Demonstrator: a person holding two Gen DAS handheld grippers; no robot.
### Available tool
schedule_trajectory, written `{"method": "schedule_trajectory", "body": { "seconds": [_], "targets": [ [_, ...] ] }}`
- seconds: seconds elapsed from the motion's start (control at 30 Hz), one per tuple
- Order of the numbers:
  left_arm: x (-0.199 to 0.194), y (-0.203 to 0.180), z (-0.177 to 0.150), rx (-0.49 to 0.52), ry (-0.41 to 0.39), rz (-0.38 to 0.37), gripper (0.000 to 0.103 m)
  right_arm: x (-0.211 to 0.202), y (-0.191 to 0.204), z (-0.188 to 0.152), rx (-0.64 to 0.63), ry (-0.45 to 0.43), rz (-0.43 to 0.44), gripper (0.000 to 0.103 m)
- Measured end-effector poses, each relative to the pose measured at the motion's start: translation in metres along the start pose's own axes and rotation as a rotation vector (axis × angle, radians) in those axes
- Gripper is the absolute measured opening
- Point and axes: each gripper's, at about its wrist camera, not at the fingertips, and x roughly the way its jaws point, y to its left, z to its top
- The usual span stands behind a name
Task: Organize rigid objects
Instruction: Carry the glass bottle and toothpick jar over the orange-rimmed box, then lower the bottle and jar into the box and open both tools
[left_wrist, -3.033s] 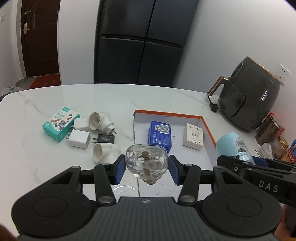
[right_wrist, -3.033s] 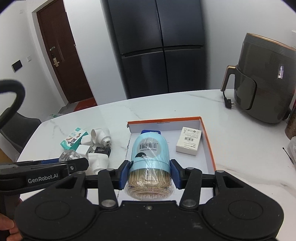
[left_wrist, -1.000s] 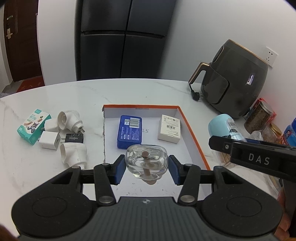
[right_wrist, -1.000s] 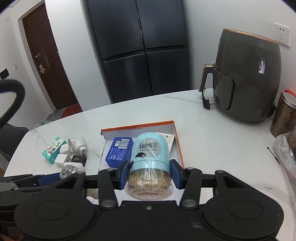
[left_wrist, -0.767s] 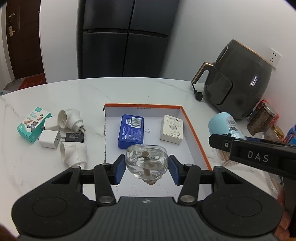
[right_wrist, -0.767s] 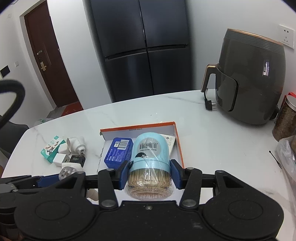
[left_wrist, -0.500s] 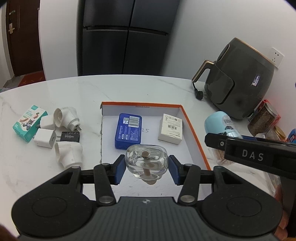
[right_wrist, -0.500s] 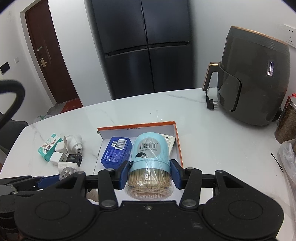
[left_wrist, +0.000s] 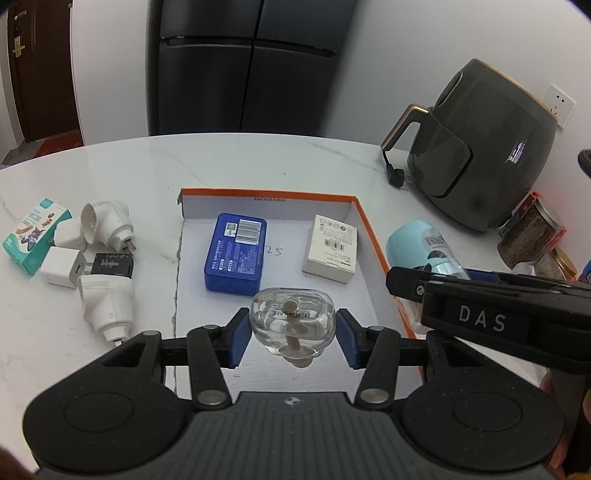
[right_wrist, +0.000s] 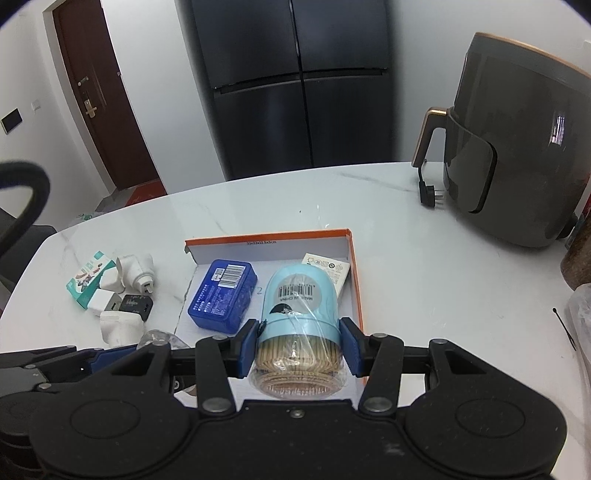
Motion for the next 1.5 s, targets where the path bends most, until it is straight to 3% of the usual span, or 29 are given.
{"method": "schedule_trajectory", "body": {
  "seconds": [0.47,0.8,1.0,1.07,1.23,1.5],
  "targets": [
    [0.012,0.003,0.0,-0.013,0.018,0.021,0.05,0.018,-0.003,0.0,-0.012,0.031,0.012,0.059],
    [0.025,0.001,0.008,0.006,0.024,0.017,0.05,0.005,-0.013,0.003,0.003,-0.035,0.002,0.062],
    [0.043,-0.005,0.017,0.017,0.058,-0.029,0.05,-0.013,-0.028,-0.005,0.042,-0.058,-0.032,0.063],
    [0.046,-0.008,0.021,0.024,0.06,-0.034,0.061,-0.019,-0.031,-0.008,0.054,-0.062,-0.052,0.063],
    [0.035,-0.006,0.026,0.026,0.03,-0.049,0.07,-0.034,-0.031,-0.016,0.076,-0.074,-0.091,0.063],
    [-0.008,0.026,0.02,0.018,0.007,0.015,0.084,-0.045,0.003,-0.025,0.067,-0.074,-0.092,0.065]
  ]
}}
